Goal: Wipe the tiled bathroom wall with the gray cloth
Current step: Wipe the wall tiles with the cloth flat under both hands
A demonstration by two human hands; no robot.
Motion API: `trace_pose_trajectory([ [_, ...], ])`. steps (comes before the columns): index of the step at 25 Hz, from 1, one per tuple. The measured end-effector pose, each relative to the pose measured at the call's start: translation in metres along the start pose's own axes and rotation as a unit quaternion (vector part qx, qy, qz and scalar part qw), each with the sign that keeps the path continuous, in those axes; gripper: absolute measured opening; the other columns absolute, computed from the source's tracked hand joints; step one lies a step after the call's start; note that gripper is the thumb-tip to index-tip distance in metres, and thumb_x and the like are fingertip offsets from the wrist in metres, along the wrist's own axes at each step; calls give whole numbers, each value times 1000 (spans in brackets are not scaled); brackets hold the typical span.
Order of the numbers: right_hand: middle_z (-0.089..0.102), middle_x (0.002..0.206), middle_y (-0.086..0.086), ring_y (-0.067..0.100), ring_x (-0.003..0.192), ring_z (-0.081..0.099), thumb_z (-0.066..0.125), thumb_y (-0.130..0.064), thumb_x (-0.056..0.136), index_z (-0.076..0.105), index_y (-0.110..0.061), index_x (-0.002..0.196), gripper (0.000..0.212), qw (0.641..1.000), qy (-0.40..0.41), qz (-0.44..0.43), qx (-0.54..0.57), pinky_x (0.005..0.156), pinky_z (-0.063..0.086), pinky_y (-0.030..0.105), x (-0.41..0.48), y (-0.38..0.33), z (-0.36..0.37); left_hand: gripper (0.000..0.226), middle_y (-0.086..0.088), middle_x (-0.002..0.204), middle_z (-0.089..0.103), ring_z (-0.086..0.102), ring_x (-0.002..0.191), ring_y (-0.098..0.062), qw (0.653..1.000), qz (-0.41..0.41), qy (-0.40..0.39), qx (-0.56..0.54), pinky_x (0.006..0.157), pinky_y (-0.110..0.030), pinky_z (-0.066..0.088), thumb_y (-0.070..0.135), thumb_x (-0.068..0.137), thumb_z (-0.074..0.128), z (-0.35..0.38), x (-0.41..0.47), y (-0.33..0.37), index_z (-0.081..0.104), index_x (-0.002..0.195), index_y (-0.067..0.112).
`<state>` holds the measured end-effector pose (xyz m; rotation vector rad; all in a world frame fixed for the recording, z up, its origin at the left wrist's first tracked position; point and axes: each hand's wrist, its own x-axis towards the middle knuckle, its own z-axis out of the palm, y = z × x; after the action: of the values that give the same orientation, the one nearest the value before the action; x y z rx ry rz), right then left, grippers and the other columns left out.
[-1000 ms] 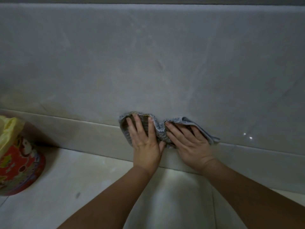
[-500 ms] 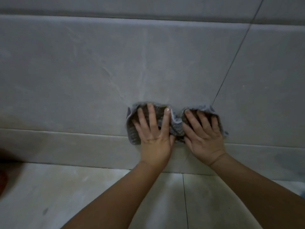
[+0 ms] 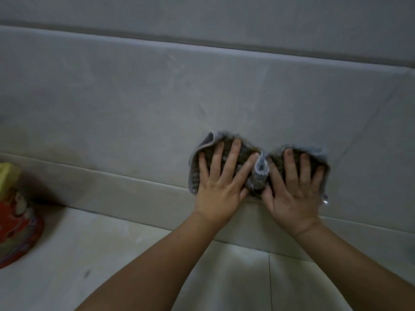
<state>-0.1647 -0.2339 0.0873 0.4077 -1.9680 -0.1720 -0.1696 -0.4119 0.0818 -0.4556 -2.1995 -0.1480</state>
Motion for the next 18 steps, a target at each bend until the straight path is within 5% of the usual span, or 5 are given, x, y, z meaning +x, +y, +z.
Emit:
trace_pose_trajectory([
  [4,-2,163,7,34,145,10,43,-33,93,28,-22,149,59,1000,-8,-12,16,116,3,56,-13,-42,21,68,-2,164,-2,8,147,-31,1000,-12,-17,8,118,-57,2,59,90,49,9,-41,-40,27,149,36],
  [7,-2,163,8,34,138,17,47,-33,89,28,-21,147,62,999,-17,-33,28,115,7,56,-4,-85,32,70,-3,161,6,5,151,-29,1000,-25,-5,11,118,-57,4,65,88,49,9,-56,-79,28,149,37],
  [11,12,159,11,32,138,17,46,-32,90,29,-19,146,60,997,-37,-49,54,115,8,54,18,-148,51,74,1,165,-11,-8,152,-27,998,-60,6,29,120,-56,-1,60,86,54,5,-73,-153,22,149,36],
  [18,-3,163,9,28,141,16,45,-25,87,42,-13,136,50,990,-49,-98,89,112,11,51,58,-248,75,83,1,163,-21,-14,151,-30,994,-97,-18,39,119,-60,5,60,83,56,-8,-99,-254,14,150,35],
])
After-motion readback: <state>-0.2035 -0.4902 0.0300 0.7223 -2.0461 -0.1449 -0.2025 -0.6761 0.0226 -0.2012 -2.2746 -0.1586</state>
